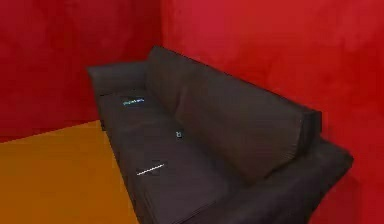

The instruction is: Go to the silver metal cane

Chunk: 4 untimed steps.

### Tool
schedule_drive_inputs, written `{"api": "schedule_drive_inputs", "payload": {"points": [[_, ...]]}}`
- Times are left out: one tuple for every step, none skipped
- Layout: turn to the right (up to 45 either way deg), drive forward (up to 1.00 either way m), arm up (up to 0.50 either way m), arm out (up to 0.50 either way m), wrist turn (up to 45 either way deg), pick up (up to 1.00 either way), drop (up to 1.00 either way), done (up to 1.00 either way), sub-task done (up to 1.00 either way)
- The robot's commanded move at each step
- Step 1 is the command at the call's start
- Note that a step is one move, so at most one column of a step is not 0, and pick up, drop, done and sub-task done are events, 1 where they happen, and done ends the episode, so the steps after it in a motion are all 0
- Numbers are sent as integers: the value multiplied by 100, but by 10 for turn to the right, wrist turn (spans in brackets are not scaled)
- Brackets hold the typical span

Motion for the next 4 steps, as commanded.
{"api": "schedule_drive_inputs", "payload": {"points": [[-450,0,0,0,0,0,0,0,0],[-360,0,0,0,0,0,0,0,0],[-30,0,0,0,0,0,0,0,0],[0,100,0,0,0,0,0,0,0]]}}
